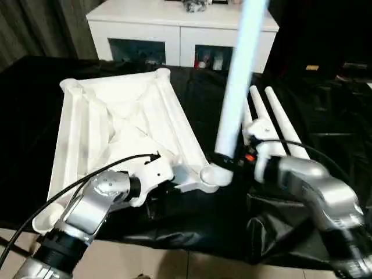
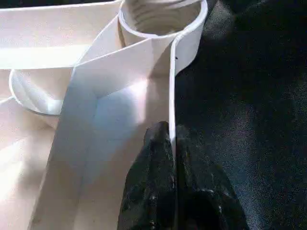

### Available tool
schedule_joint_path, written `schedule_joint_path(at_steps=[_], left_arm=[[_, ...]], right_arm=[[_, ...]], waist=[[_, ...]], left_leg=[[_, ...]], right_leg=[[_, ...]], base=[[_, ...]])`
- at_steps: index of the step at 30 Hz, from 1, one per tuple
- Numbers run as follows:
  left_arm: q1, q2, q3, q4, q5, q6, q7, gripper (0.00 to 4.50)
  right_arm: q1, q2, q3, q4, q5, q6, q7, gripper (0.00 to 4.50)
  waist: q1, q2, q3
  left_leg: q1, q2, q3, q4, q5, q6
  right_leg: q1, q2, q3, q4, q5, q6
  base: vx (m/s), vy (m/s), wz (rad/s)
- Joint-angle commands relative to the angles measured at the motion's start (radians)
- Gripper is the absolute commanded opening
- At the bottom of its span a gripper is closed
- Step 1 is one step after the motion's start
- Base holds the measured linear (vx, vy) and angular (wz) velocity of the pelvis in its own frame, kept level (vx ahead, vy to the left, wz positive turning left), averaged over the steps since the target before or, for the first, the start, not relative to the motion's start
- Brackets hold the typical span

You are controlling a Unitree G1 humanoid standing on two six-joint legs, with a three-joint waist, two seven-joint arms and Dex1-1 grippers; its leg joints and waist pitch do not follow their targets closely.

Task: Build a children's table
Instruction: Insert table leg to table base

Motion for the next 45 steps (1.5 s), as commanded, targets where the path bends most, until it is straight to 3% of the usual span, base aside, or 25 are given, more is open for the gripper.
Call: schedule_joint_path(at_steps=[1, 4, 9, 12, 20, 22, 23, 25, 26, 27, 28, 32, 40, 45], left_arm=[[0.003, -0.009, -0.023, 0.010, -0.001, -0.002, 0.015, 0.00], [-0.006, -0.007, -0.031, 0.022, 0.019, -0.005, 0.028, 0.00], [-0.009, -0.012, -0.029, 0.019, 0.022, 0.003, 0.032, 0.00], [-0.008, -0.011, -0.025, 0.018, 0.024, 0.007, 0.038, 0.00], [-0.007, -0.016, -0.010, 0.022, 0.022, 0.009, 0.058, 0.00], [-0.010, -0.019, -0.005, 0.027, 0.019, 0.008, 0.062, 0.00], [-0.010, -0.019, -0.005, 0.027, 0.019, 0.008, 0.062, 0.00], [-0.015, -0.025, 0.001, 0.031, 0.014, 0.010, 0.066, 0.00], [-0.017, -0.030, 0.003, 0.032, 0.012, 0.011, 0.070, 0.00], [-0.018, -0.032, 0.004, 0.033, 0.011, 0.012, 0.072, 0.00], [-0.020, -0.035, 0.005, 0.034, 0.011, 0.012, 0.074, 0.00], [-0.023, -0.038, 0.011, 0.038, 0.010, 0.009, 0.081, 0.00], [-0.023, -0.039, 0.026, 0.034, 0.008, 0.014, 0.094, 0.00], [-0.020, -0.043, 0.033, 0.034, 0.005, 0.018, 0.100, 0.00]], right_arm=[[-0.024, 0.005, 0.002, 0.031, -0.007, -0.014, 0.011, 1.86], [-0.059, 0.018, 0.017, 0.085, -0.011, -0.010, 0.030, 1.86], [-0.082, 0.029, 0.025, 0.142, -0.019, -0.025, 0.044, 1.86], [-0.086, 0.030, 0.032, 0.167, -0.030, -0.034, 0.054, 1.86], [-0.027, 0.050, -0.010, 0.185, -0.022, -0.079, 0.031, 1.86], [0.001, 0.064, -0.025, 0.177, -0.013, -0.093, 0.026, 1.86], [0.001, 0.064, -0.025, 0.177, -0.013, -0.093, 0.026, 1.86], [0.041, 0.094, -0.056, 0.183, 0.004, -0.133, 0.002, 1.86], [0.066, 0.116, -0.074, 0.195, 0.007, -0.172, -0.023, 1.86], [0.077, 0.126, -0.082, 0.200, 0.007, -0.191, -0.033, 1.86], [0.089, 0.136, -0.091, 0.205, 0.007, -0.211, -0.043, 1.86], [0.128, 0.159, -0.109, 0.213, -0.009, -0.282, -0.068, 1.85], [0.227, 0.155, -0.073, 0.140, -0.100, -0.426, -0.107, 1.85], [0.274, 0.173, -0.096, 0.078, -0.082, -0.460, -0.138, 1.85]], waist=[[0.005, -0.021, -0.054], [0.010, -0.024, -0.054], [0.012, -0.026, -0.049], [0.012, -0.033, -0.048], [0.013, -0.031, -0.048], [0.013, -0.023, -0.048], [0.013, -0.026, -0.047], [0.013, -0.024, -0.046], [0.015, -0.014, -0.048], [0.011, -0.020, -0.046], [0.011, -0.020, -0.046], [0.010, -0.009, -0.045], [0.011, -0.009, -0.045], [0.012, -0.012, -0.044]], left_leg=[[0.002, 0.095, -0.041, -0.076, -0.084, 0.068], [0.004, 0.097, -0.040, -0.078, -0.083, 0.064], [0.007, 0.097, -0.040, -0.080, -0.128, 0.040], [0.008, 0.098, -0.040, -0.083, -0.144, 0.033], [0.008, 0.099, -0.041, -0.084, -0.151, 0.032], [0.008, 0.099, -0.042, -0.084, -0.155, 0.031], [0.008, 0.100, -0.042, -0.085, -0.161, 0.029], [0.009, 0.100, -0.042, -0.086, -0.180, 0.024], [0.009, 0.100, -0.045, -0.087, -0.180, 0.021], [0.009, 0.101, -0.044, -0.088, -0.192, 0.019], [0.009, 0.101, -0.044, -0.089, -0.203, 0.017], [0.012, 0.101, -0.047, -0.092, -0.239, 0.006], [0.008, 0.100, -0.047, -0.095, -0.245, 0.014], [0.008, 0.101, -0.047, -0.099, -0.240, 0.027]], right_leg=[[0.035, -0.136, 0.073, -0.084, -0.181, -0.193], [0.035, -0.138, 0.072, -0.081, -0.172, -0.198], [0.032, -0.141, 0.074, -0.090, -0.252, -0.183], [0.031, -0.141, 0.074, -0.092, -0.278, -0.173], [0.030, -0.143, 0.075, -0.092, -0.274, -0.173], [0.029, -0.142, 0.076, -0.093, -0.269, -0.175], [0.029, -0.143, 0.076, -0.094, -0.272, -0.174], [0.027, -0.145, 0.078, -0.097, -0.288, -0.172], [0.029, -0.145, 0.077, -0.096, -0.288, -0.173], [0.027, -0.143, 0.077, -0.097, -0.291, -0.173], [0.026, -0.144, 0.077, -0.099, -0.306, -0.170], [0.023, -0.143, 0.077, -0.104, -0.344, -0.166], [0.025, -0.145, 0.080, -0.105, -0.335, -0.160], [0.023, -0.143, 0.079, -0.108, -0.351, -0.150]], base=[[0.000, 0.000, 0.00], [0.000, 0.000, 0.00], [0.000, 0.000, 0.00], [0.000, 0.000, 0.00], [0.000, 0.000, 0.00], [0.000, 0.000, 0.00], [0.000, 0.000, 0.00], [0.000, 0.000, 0.00], [0.000, 0.000, 0.00], [0.000, 0.000, 0.00], [0.000, 0.000, 0.00], [0.000, 0.000, 0.00], [0.000, 0.000, 0.00], [0.000, 0.000, 0.00]])
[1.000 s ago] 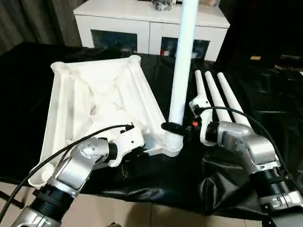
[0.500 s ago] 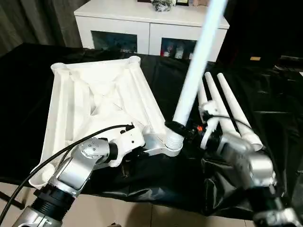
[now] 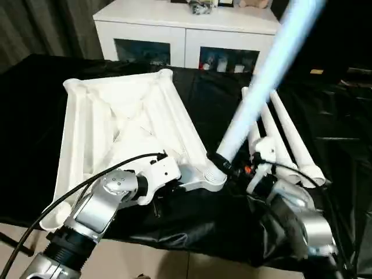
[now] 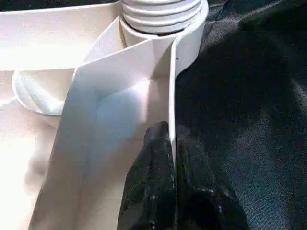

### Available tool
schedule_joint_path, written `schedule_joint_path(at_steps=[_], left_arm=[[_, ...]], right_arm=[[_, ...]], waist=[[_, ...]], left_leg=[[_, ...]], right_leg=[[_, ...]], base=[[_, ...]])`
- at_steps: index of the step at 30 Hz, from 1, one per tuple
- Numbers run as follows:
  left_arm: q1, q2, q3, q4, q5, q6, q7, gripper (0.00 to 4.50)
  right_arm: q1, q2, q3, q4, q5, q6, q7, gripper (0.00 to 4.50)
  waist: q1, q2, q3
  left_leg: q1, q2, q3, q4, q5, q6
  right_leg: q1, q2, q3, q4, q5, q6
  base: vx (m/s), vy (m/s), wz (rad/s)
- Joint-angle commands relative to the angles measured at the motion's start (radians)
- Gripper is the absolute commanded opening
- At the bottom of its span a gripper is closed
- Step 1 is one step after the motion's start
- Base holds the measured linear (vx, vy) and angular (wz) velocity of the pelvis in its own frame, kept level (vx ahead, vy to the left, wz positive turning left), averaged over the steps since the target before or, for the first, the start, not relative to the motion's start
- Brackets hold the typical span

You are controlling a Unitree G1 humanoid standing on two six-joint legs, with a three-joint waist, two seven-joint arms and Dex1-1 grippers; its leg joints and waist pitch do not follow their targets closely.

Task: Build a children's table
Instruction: Insert table leg to table base

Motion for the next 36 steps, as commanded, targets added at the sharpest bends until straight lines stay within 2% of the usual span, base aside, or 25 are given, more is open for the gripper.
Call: schedule_joint_path(at_steps=[1, 4, 5, 6, 8, 9, 10, 11, 13, 14, 17, 20, 24, 27, 28, 29, 30, 31, 32, 34, 35, 36], left_arm=[[0.002, -0.006, 0.050, 0.011, -0.017, 0.002, 0.061, 0.00], [0.007, -0.005, 0.049, 0.002, -0.018, 0.008, 0.062, 0.00], [0.008, -0.001, 0.046, -0.002, -0.017, 0.007, 0.056, 0.00], [0.008, 0.002, 0.044, -0.005, -0.018, 0.007, 0.051, 0.00], [0.010, 0.009, 0.042, -0.010, -0.020, 0.006, 0.040, 0.00], [0.010, 0.010, 0.042, -0.010, -0.020, 0.006, 0.038, 0.00], [0.010, 0.013, 0.041, -0.011, -0.020, 0.004, 0.035, 0.00], [0.010, 0.015, 0.040, -0.010, -0.020, 0.002, 0.031, 0.00], [0.009, 0.018, 0.038, -0.009, -0.019, 0.000, 0.027, 0.00], [0.008, 0.019, 0.036, -0.009, -0.019, 0.000, 0.024, 0.00], [0.009, 0.021, 0.033, -0.015, -0.021, 0.005, 0.024, 0.00], [0.011, 0.024, 0.033, -0.020, -0.023, 0.009, 0.030, 0.00], [0.013, 0.026, 0.034, -0.020, -0.022, 0.010, 0.034, 0.00], [0.016, 0.026, 0.047, -0.015, -0.022, 0.012, 0.054, 0.00], [0.017, 0.027, 0.051, -0.013, -0.023, 0.012, 0.058, 0.00], [0.017, 0.027, 0.051, -0.013, -0.023, 0.012, 0.058, 0.00], [0.017, 0.027, 0.052, -0.012, -0.023, 0.012, 0.059, 0.00], [0.018, 0.029, 0.056, -0.007, -0.021, 0.016, 0.065, 0.00], [0.017, 0.027, 0.058, -0.001, -0.019, 0.018, 0.072, 0.00], [0.006, 0.012, 0.067, 0.037, -0.004, 0.028, 0.115, 0.00], [0.001, 0.000, 0.071, 0.050, 0.001, 0.036, 0.136, 0.00], [0.000, -0.002, 0.072, 0.052, 0.001, 0.037, 0.139, 0.00]], right_arm=[[0.039, -0.004, -0.028, 0.008, -0.020, 0.009, -0.033, 1.85], [0.055, -0.007, -0.016, 0.002, -0.029, 0.013, -0.041, 1.85], [0.043, -0.016, 0.004, 0.006, -0.044, 0.038, -0.039, 1.85], [0.031, -0.027, 0.021, 0.009, -0.055, 0.063, -0.029, 1.85], [-0.003, -0.058, 0.064, 0.018, -0.086, 0.111, -0.007, 1.85], [-0.008, -0.061, 0.069, 0.020, -0.088, 0.121, -0.004, 1.85], [-0.025, -0.070, 0.081, 0.025, -0.087, 0.151, 0.010, 1.85], [-0.052, -0.084, 0.099, 0.036, -0.091, 0.178, 0.033, 1.85], [-0.093, -0.100, 0.122, 0.052, -0.091, 0.229, 0.067, 1.85], [-0.118, -0.108, 0.131, 0.065, -0.091, 0.257, 0.082, 1.85], [-0.162, -0.126, 0.141, 0.083, -0.073, 0.326, 0.112, 1.85], [-0.175, -0.140, 0.136, 0.092, -0.057, 0.361, 0.130, 1.85], [-0.174, -0.142, 0.134, 0.098, -0.061, 0.363, 0.128, 1.85], [-0.141, -0.153, 0.143, 0.106, -0.077, 0.354, 0.129, 1.85], [-0.132, -0.152, 0.147, 0.106, -0.083, 0.351, 0.126, 1.85], [-0.132, -0.152, 0.147, 0.106, -0.083, 0.351, 0.126, 1.85], [-0.130, -0.152, 0.148, 0.106, -0.086, 0.351, 0.125, 1.85], [-0.126, -0.148, 0.153, 0.115, -0.102, 0.340, 0.112, 1.85], [-0.129, -0.140, 0.150, 0.128, -0.110, 0.335, 0.095, 1.85], [-0.156, -0.095, 0.133, 0.202, -0.153, 0.310, -0.011, 1.85], [-0.169, -0.077, 0.123, 0.232, -0.163, 0.307, -0.053, 1.85], [-0.171, -0.075, 0.122, 0.236, -0.164, 0.306, -0.060, 1.85]], waist=[[0.002, -0.006, -0.040], [0.003, -0.006, -0.042], [0.003, -0.006, -0.041], [0.003, -0.011, -0.041], [0.003, -0.008, -0.039], [0.003, -0.008, -0.039], [0.000, -0.015, -0.037], [0.000, -0.017, -0.038], [-0.001, -0.016, -0.038], [-0.002, -0.019, -0.037], [-0.006, -0.024, -0.036], [-0.007, -0.027, -0.036], [-0.005, -0.028, -0.037], [-0.005, -0.028, -0.036], [-0.004, -0.023, -0.037], [-0.006, -0.027, -0.037], [-0.006, -0.027, -0.037], [-0.004, -0.021, -0.038], [-0.006, -0.023, -0.038], [-0.011, -0.023, -0.036], [-0.017, -0.023, -0.033], [-0.018, -0.017, -0.033]], left_leg=[[0.006, 0.101, -0.050, -0.093, -0.235, 0.027], [0.003, 0.102, -0.049, -0.094, -0.210, 0.035], [0.003, 0.101, -0.048, -0.094, -0.205, 0.039], [0.003, 0.101, -0.048, -0.094, -0.197, 0.042], [0.004, 0.100, -0.047, -0.093, -0.201, 0.042], [0.004, 0.100, -0.047, -0.093, -0.201, 0.042], [0.006, 0.100, -0.046, -0.093, -0.218, 0.038], [0.005, 0.100, -0.048, -0.094, -0.218, 0.036], [0.004, 0.098, -0.048, -0.092, -0.211, 0.038], [0.005, 0.099, -0.047, -0.092, -0.208, 0.039], [0.006, 0.098, -0.048, -0.092, -0.214, 0.037], [0.007, 0.100, -0.049, -0.093, -0.217, 0.032], [0.006, 0.100, -0.048, -0.093, -0.210, 0.029], [0.008, 0.101, -0.048, -0.094, -0.228, 0.025], [0.009, 0.100, -0.049, -0.094, -0.235, 0.022], [0.009, 0.101, -0.049, -0.095, -0.236, 0.021], [0.009, 0.101, -0.049, -0.095, -0.236, 0.021], [0.009, 0.102, -0.051, -0.096, -0.235, 0.018], [0.009, 0.102, -0.050, -0.096, -0.239, 0.017], [0.010, 0.099, -0.051, -0.098, -0.259, 0.009], [0.007, 0.097, -0.056, -0.100, -0.287, 0.000], [0.005, 0.098, -0.059, -0.100, -0.299, -0.006]], right_leg=[[0.020, -0.141, 0.080, -0.103, -0.345, -0.152], [0.023, -0.140, 0.079, -0.101, -0.303, -0.158], [0.023, -0.139, 0.079, -0.100, -0.297, -0.159], [0.023, -0.138, 0.078, -0.098, -0.293, -0.161], [0.023, -0.139, 0.077, -0.100, -0.313, -0.159], [0.023, -0.139, 0.077, -0.100, -0.313, -0.159], [0.021, -0.138, 0.078, -0.104, -0.346, -0.151], [0.023, -0.139, 0.078, -0.103, -0.351, -0.151], [0.022, -0.139, 0.078, -0.102, -0.354, -0.152], [0.023, -0.139, 0.078, -0.104, -0.358, -0.150], [0.020, -0.141, 0.078, -0.105, -0.380, -0.146], [0.020, -0.139, 0.077, -0.106, -0.389, -0.140], [0.020, -0.141, 0.078, -0.105, -0.374, -0.141], [0.018, -0.142, 0.079, -0.109, -0.389, -0.140], [0.017, -0.141, 0.079, -0.109, -0.396, -0.139], [0.018, -0.141, 0.078, -0.109, -0.395, -0.137], [0.018, -0.141, 0.078, -0.109, -0.395, -0.137], [0.017, -0.141, 0.078, -0.107, -0.384, -0.139], [0.016, -0.139, 0.078, -0.109, -0.382, -0.139], [0.013, -0.139, 0.077, -0.109, -0.402, -0.146], [0.015, -0.141, 0.073, -0.114, -0.463, -0.135], [0.017, -0.145, 0.072, -0.115, -0.492, -0.127]], base=[[0.000, 0.000, 0.00], [0.000, 0.000, 0.00], [0.000, 0.000, 0.00], [0.000, 0.000, 0.00], [0.000, 0.000, 0.00], [0.000, 0.000, 0.00], [0.000, 0.000, 0.00], [0.000, 0.000, 0.00], [0.000, 0.000, 0.00], [0.000, 0.000, 0.00], [0.000, 0.000, 0.00], [0.000, 0.000, 0.00], [0.000, 0.000, 0.00], [0.000, 0.000, 0.00], [0.000, 0.000, 0.00], [0.000, 0.000, 0.00], [0.000, 0.000, 0.00], [0.000, 0.000, 0.00], [0.000, 0.000, 0.00], [0.000, 0.000, 0.00], [0.000, 0.000, 0.00], [0.000, 0.000, 0.00]])
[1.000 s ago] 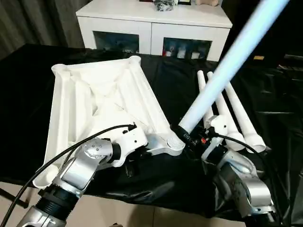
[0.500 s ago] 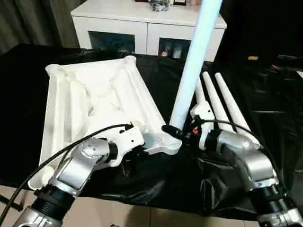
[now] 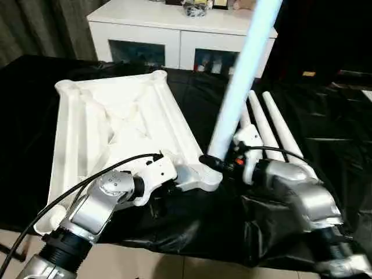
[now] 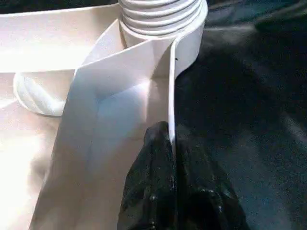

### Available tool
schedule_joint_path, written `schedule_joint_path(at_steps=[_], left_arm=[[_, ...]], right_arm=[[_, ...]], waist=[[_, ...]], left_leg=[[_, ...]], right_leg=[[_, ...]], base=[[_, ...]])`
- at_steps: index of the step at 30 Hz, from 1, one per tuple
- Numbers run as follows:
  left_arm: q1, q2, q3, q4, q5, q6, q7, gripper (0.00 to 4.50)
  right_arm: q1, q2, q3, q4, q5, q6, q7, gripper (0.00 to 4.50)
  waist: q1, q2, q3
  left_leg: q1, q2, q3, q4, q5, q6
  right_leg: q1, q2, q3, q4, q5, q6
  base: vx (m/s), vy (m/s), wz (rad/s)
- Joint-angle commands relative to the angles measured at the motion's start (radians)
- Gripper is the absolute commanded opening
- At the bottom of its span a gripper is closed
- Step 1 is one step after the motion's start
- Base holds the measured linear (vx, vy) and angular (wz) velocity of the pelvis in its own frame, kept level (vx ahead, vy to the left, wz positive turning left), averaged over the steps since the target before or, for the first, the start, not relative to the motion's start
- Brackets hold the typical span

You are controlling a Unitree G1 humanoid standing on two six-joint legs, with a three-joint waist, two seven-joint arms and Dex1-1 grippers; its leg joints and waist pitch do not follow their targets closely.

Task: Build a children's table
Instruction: Insert table leg to table base

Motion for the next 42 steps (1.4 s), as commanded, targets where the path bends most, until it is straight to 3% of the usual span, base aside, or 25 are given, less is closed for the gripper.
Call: schedule_joint_path(at_steps=[1, 2, 3, 6, 7, 8, 10, 11, 12, 14, 15, 16, 20, 23, 24, 27, 30, 31, 32, 34, 36, 37, 39, 41, 42], left_arm=[[-0.018, -0.054, 0.073, 0.055, 0.003, 0.044, 0.134, 0.00], [-0.045, -0.122, 0.093, 0.088, 0.002, 0.097, 0.212, 0.00], [-0.053, -0.140, 0.096, 0.096, 0.003, 0.111, 0.231, 0.00], [-0.105, -0.242, 0.113, 0.159, 0.012, 0.169, 0.350, 0.00], [-0.116, -0.261, 0.115, 0.172, 0.014, 0.175, 0.373, 0.00], [-0.129, -0.286, 0.120, 0.189, 0.014, 0.181, 0.403, 0.00], [-0.171, -0.365, 0.133, 0.235, 0.008, 0.190, 0.479, 0.00], [-0.212, -0.435, 0.137, 0.274, 0.004, 0.182, 0.537, 0.00], [-0.212, -0.435, 0.137, 0.274, 0.004, 0.182, 0.537, 0.00], [-0.226, -0.454, 0.139, 0.285, 0.006, 0.179, 0.556, 0.00], [-0.236, -0.467, 0.147, 0.290, 0.006, 0.176, 0.572, 0.00], [-0.244, -0.476, 0.156, 0.290, 0.007, 0.183, 0.581, 0.00], [-0.247, -0.454, 0.166, 0.295, 0.016, 0.196, 0.585, 0.00], [-0.247, -0.444, 0.168, 0.301, 0.016, 0.194, 0.586, 0.00], [-0.249, -0.438, 0.166, 0.304, 0.019, 0.193, 0.585, 0.00], [-0.249, -0.408, 0.150, 0.313, 0.030, 0.169, 0.567, 0.00], [-0.244, -0.389, 0.140, 0.302, 0.036, 0.164, 0.547, 0.00], [-0.232, -0.359, 0.127, 0.276, 0.039, 0.166, 0.512, 0.00], [-0.232, -0.357, 0.126, 0.274, 0.039, 0.166, 0.510, 0.00], [-0.216, -0.317, 0.112, 0.239, 0.037, 0.168, 0.463, 0.00], [-0.208, -0.290, 0.095, 0.221, 0.038, 0.164, 0.430, 0.00], [-0.203, -0.277, 0.088, 0.213, 0.037, 0.162, 0.413, 0.00], [-0.197, -0.259, 0.078, 0.201, 0.037, 0.153, 0.389, 0.00], [-0.194, -0.231, 0.070, 0.188, 0.039, 0.145, 0.371, 0.00], [-0.193, -0.228, 0.069, 0.186, 0.038, 0.145, 0.368, 0.00]], right_arm=[[0.016, 0.022, -0.003, 0.222, -0.103, 0.035, -0.181, 1.84], [-0.031, 0.069, -0.025, 0.320, -0.131, 0.008, -0.313, 1.84], [-0.044, 0.081, -0.032, 0.345, -0.134, 0.002, -0.345, 1.84], [-0.121, 0.143, -0.073, 0.478, -0.137, -0.037, -0.500, 1.84], [-0.136, 0.153, -0.081, 0.501, -0.136, -0.044, -0.526, 1.84], [-0.154, 0.167, -0.093, 0.530, -0.131, -0.052, -0.557, 1.84], [-0.204, 0.207, -0.131, 0.606, -0.110, -0.070, -0.646, 1.84], [-0.251, 0.237, -0.151, 0.670, -0.102, -0.094, -0.715, 1.84], [-0.251, 0.237, -0.151, 0.670, -0.102, -0.094, -0.715, 1.84], [-0.267, 0.245, -0.156, 0.693, -0.101, -0.104, -0.737, 1.84], [-0.282, 0.251, -0.156, 0.711, -0.101, -0.117, -0.743, 1.84], [-0.299, 0.259, -0.161, 0.735, -0.101, -0.129, -0.753, 1.84], [-0.342, 0.278, -0.171, 0.790, -0.102, -0.192, -0.735, 1.84], [-0.356, 0.289, -0.194, 0.799, -0.074, -0.227, -0.690, 1.84], [-0.364, 0.295, -0.204, 0.806, -0.064, -0.245, -0.668, 2.19], [-0.393, 0.293, -0.209, 0.807, -0.059, -0.293, -0.619, 2.42], [-0.398, 0.282, -0.206, 0.780, -0.054, -0.308, -0.576, 2.71], [-0.391, 0.261, -0.196, 0.716, -0.040, -0.301, -0.489, 2.81], [-0.391, 0.260, -0.196, 0.714, -0.040, -0.302, -0.485, 2.81], [-0.362, 0.229, -0.177, 0.610, -0.030, -0.276, -0.371, 3.08], [-0.339, 0.207, -0.166, 0.549, -0.022, -0.254, -0.312, 3.13], [-0.327, 0.195, -0.161, 0.519, -0.016, -0.238, -0.290, 3.20], [-0.308, 0.175, -0.153, 0.472, -0.005, -0.212, -0.256, 3.42], [-0.281, 0.143, -0.159, 0.424, -0.010, -0.220, -0.249, 3.54], [-0.278, 0.140, -0.161, 0.418, -0.011, -0.221, -0.249, 3.62]], waist=[[-0.005, -0.002, -0.021], [-0.010, -0.001, -0.017], [-0.018, -0.003, -0.019], [-0.025, -0.002, -0.024], [-0.027, 0.000, -0.023], [-0.032, -0.006, -0.023], [-0.037, -0.001, -0.024], [-0.034, -0.015, -0.028], [-0.032, -0.009, -0.030], [-0.026, -0.011, -0.035], [-0.024, -0.018, -0.039], [-0.021, -0.022, -0.040], [-0.020, -0.024, -0.040], [-0.018, -0.023, -0.041], [-0.016, -0.022, -0.042], [-0.017, -0.021, -0.042], [-0.016, -0.017, -0.049], [-0.014, -0.018, -0.054], [-0.014, -0.018, -0.054], [-0.011, -0.014, -0.062], [-0.005, -0.012, -0.063], [-0.002, -0.006, -0.062], [0.001, -0.007, -0.062], [0.008, -0.002, -0.056], [0.011, -0.004, -0.055]], left_leg=[[0.005, 0.097, -0.063, -0.089, -0.333, -0.019], [0.009, 0.095, -0.063, -0.088, -0.354, -0.028], [0.010, 0.089, -0.067, -0.086, -0.379, -0.044], [0.014, 0.093, -0.070, -0.086, -0.404, -0.040], [0.026, 0.089, -0.068, -0.082, -0.437, -0.041], [0.028, 0.089, -0.068, -0.086, -0.459, -0.041], [0.025, 0.092, -0.074, -0.094, -0.489, -0.052], [0.027, 0.093, -0.072, -0.095, -0.483, -0.049], [0.025, 0.092, -0.068, -0.093, -0.454, -0.048], [0.016, 0.094, -0.064, -0.097, -0.410, -0.039], [0.001, 0.097, -0.063, -0.099, -0.343, -0.021], [-0.001, 0.100, -0.058, -0.099, -0.295, -0.005], [0.003, 0.097, -0.050, -0.093, -0.305, 0.002], [0.002, 0.097, -0.046, -0.092, -0.289, 0.014], [0.001, 0.098, -0.046, -0.092, -0.281, 0.019], [-0.003, 0.100, -0.047, -0.093, -0.258, 0.026], [-0.010, 0.100, -0.045, -0.088, -0.193, 0.049], [-0.010, 0.102, -0.041, -0.081, -0.126, 0.079], [-0.010, 0.102, -0.041, -0.081, -0.126, 0.079], [-0.017, 0.101, -0.036, -0.066, -0.004, 0.156], [-0.017, 0.100, -0.033, -0.061, 0.037, 0.196], [-0.015, 0.103, -0.033, -0.060, 0.049, 0.208], [-0.014, 0.105, -0.032, -0.058, 0.051, 0.212], [-0.011, 0.108, -0.031, -0.062, 0.015, 0.191], [-0.007, 0.108, -0.029, -0.064, -0.011, 0.169]], right_leg=[[0.005, -0.145, 0.073, -0.116, -0.558, -0.104], [-0.003, -0.146, 0.072, -0.121, -0.590, -0.102], [-0.001, -0.145, 0.066, -0.125, -0.634, -0.087], [-0.005, -0.150, 0.062, -0.127, -0.604, -0.082], [-0.015, -0.147, 0.061, -0.136, -0.603, -0.083], [-0.013, -0.143, 0.059, -0.135, -0.582, -0.082], [-0.010, -0.140, 0.055, -0.129, -0.545, -0.081], [-0.007, -0.142, 0.055, -0.130, -0.524, -0.080], [-0.009, -0.145, 0.061, -0.125, -0.473, -0.095], [-0.003, -0.147, 0.064, -0.117, -0.377, -0.114], [0.010, -0.151, 0.066, -0.105, -0.284, -0.132], [0.011, -0.152, 0.065, -0.100, -0.221, -0.149], [0.006, -0.157, 0.067, -0.103, -0.268, -0.162], [0.005, -0.154, 0.069, -0.101, -0.248, -0.166], [0.008, -0.155, 0.069, -0.100, -0.239, -0.170], [0.011, -0.154, 0.067, -0.096, -0.213, -0.182], [0.020, -0.154, 0.067, -0.084, -0.117, -0.209], [0.022, -0.152, 0.064, -0.073, -0.016, -0.236], [0.022, -0.152, 0.064, -0.073, -0.016, -0.236], [0.026, -0.152, 0.064, -0.050, 0.166, -0.278], [0.023, -0.151, 0.062, -0.045, 0.219, -0.297], [0.020, -0.150, 0.060, -0.044, 0.224, -0.304], [0.019, -0.149, 0.059, -0.043, 0.213, -0.307], [0.015, -0.148, 0.059, -0.050, 0.137, -0.302], [0.013, -0.146, 0.060, -0.054, 0.098, -0.296]], base=[[0.000, 0.000, 0.00], [0.000, 0.000, 0.00], [0.000, 0.000, 0.00], [-0.018, 0.018, -0.04], [0.000, 0.000, 0.00], [0.000, 0.000, 0.00], [0.000, 0.000, 0.00], [0.000, 0.000, 0.00], [0.000, 0.000, 0.00], [0.000, 0.000, 0.00], [0.000, 0.000, 0.00], [0.000, 0.000, 0.00], [0.000, 0.000, 0.00], [0.000, 0.000, 0.00], [0.000, 0.000, 0.00], [0.000, 0.000, 0.00], [0.000, 0.000, 0.00], [0.000, 0.000, 0.00], [0.000, 0.000, 0.00], [0.000, 0.000, 0.00], [0.000, 0.000, 0.00], [0.000, 0.000, 0.00], [0.000, 0.000, 0.00], [0.000, 0.000, 0.00], [0.000, 0.000, 0.00]])
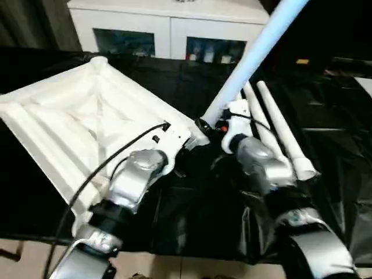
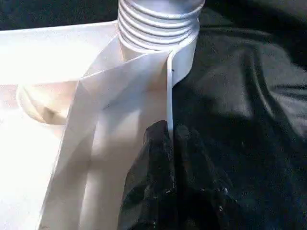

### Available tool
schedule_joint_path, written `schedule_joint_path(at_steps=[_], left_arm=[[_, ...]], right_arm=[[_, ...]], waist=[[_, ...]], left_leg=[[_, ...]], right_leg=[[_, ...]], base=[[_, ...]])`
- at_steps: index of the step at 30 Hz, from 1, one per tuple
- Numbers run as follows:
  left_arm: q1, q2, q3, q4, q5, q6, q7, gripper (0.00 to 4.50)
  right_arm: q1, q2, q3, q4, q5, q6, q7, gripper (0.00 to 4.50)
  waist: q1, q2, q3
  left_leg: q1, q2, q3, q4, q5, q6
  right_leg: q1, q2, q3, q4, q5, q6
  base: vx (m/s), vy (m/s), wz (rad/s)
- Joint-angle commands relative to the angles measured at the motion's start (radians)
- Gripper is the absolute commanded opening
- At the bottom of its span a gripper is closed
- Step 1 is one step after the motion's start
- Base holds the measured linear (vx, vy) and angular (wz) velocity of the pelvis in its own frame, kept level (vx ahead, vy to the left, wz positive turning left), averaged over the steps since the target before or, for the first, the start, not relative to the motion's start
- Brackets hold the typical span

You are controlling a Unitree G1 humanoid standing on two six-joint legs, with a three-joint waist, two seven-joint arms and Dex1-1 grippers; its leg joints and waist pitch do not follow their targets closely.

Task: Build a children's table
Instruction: Insert table leg to table base

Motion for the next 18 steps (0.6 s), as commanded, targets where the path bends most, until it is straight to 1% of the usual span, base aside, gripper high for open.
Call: schedule_joint_path(at_steps=[1, 2, 3, 4, 6, 9, 11, 12, 14, 16, 17, 18], left_arm=[[0.010, 0.020, -0.007, -0.010, 0.009, -0.004, -0.014, 0.00], [0.010, 0.022, -0.005, -0.010, 0.008, -0.005, -0.017, 0.00], [0.010, 0.027, -0.005, -0.008, 0.006, -0.008, -0.022, 0.00], [0.011, 0.030, -0.006, -0.007, 0.005, -0.010, -0.024, 0.00], [0.011, 0.035, -0.012, -0.007, 0.009, -0.011, -0.029, 0.00], [0.014, 0.039, -0.015, -0.010, 0.005, -0.012, -0.036, 0.00], [0.016, 0.041, -0.017, -0.011, 0.004, -0.012, -0.039, 0.00], [0.018, 0.043, -0.018, -0.014, 0.004, -0.010, -0.042, 0.00], [0.021, 0.044, -0.018, -0.016, 0.004, -0.010, -0.044, 0.00], [0.023, 0.047, -0.020, -0.018, 0.004, -0.009, -0.048, 0.00], [0.024, 0.048, -0.021, -0.019, 0.004, -0.007, -0.050, 0.00], [0.025, 0.050, -0.023, -0.020, 0.004, -0.005, -0.053, 0.00]], right_arm=[[0.018, -0.016, -0.002, -0.046, 0.008, 0.005, 0.007, 3.74], [0.024, -0.017, -0.005, -0.058, 0.007, 0.012, 0.009, 3.85], [0.035, -0.015, -0.016, -0.077, 0.016, 0.017, 0.019, 3.85], [0.041, -0.013, -0.023, -0.087, 0.024, 0.022, 0.024, 3.60], [0.045, -0.015, -0.024, -0.089, 0.025, 0.027, 0.030, 3.46], [0.056, -0.022, -0.010, -0.101, 0.016, 0.052, 0.042, 3.03], [0.061, -0.030, 0.003, -0.105, 0.014, 0.066, 0.065, 2.98], [0.065, -0.038, 0.018, -0.104, 0.009, 0.080, 0.088, 2.87], [0.069, -0.044, 0.028, -0.107, 0.004, 0.092, 0.100, 2.60], [0.071, -0.052, 0.039, -0.103, -0.004, 0.103, 0.115, 2.51], [0.070, -0.056, 0.046, -0.099, -0.008, 0.110, 0.125, 2.51], [0.069, -0.064, 0.059, -0.092, -0.017, 0.115, 0.139, 2.28]], waist=[[0.008, 0.011, -0.060], [0.007, 0.010, -0.059], [0.007, 0.010, -0.058], [0.007, 0.017, -0.059], [0.005, 0.012, -0.060], [0.006, 0.012, -0.061], [0.006, 0.013, -0.062], [0.007, 0.008, -0.063], [0.008, 0.011, -0.063], [0.007, 0.009, -0.063], [0.007, 0.006, -0.063], [0.008, 0.007, -0.062]], left_leg=[[0.026, 0.116, -0.046, -0.067, -0.034, 0.120], [0.025, 0.116, -0.047, -0.069, -0.054, 0.100], [0.026, 0.116, -0.048, -0.070, -0.063, 0.092], [0.026, 0.115, -0.048, -0.070, -0.077, 0.078], [0.023, 0.114, -0.049, -0.071, -0.079, 0.069], [0.022, 0.111, -0.048, -0.067, -0.063, 0.073], [0.021, 0.111, -0.048, -0.066, -0.049, 0.080], [0.021, 0.111, -0.048, -0.065, -0.041, 0.086], [0.021, 0.111, -0.048, -0.063, -0.029, 0.095], [0.020, 0.111, -0.048, -0.063, -0.030, 0.099], [0.020, 0.110, -0.048, -0.062, -0.037, 0.100], [0.020, 0.111, -0.048, -0.062, -0.041, 0.098]], right_leg=[[0.057, -0.119, 0.069, -0.048, 0.046, -0.295], [0.058, -0.119, 0.070, -0.050, 0.028, -0.291], [0.058, -0.119, 0.070, -0.051, 0.020, -0.289], [0.058, -0.119, 0.071, -0.052, 0.020, -0.285], [0.062, -0.119, 0.071, -0.049, 0.030, -0.286], [0.063, -0.120, 0.073, -0.048, 0.046, -0.287], [0.063, -0.120, 0.072, -0.046, 0.060, -0.289], [0.064, -0.119, 0.071, -0.045, 0.071, -0.290], [0.065, -0.119, 0.070, -0.044, 0.081, -0.294], [0.065, -0.119, 0.070, -0.043, 0.078, -0.294], [0.065, -0.121, 0.071, -0.045, 0.063, -0.295], [0.065, -0.122, 0.071, -0.046, 0.053, -0.294]], base=[[0.000, 0.000, 0.00], [0.000, 0.000, 0.00], [0.000, 0.000, 0.00], [0.000, 0.000, 0.00], [0.000, 0.000, 0.00], [0.000, 0.000, 0.00], [0.000, 0.000, 0.00], [0.000, 0.000, 0.00], [0.000, 0.000, 0.00], [0.000, 0.000, 0.00], [0.000, 0.000, 0.00], [0.000, 0.000, 0.00]])
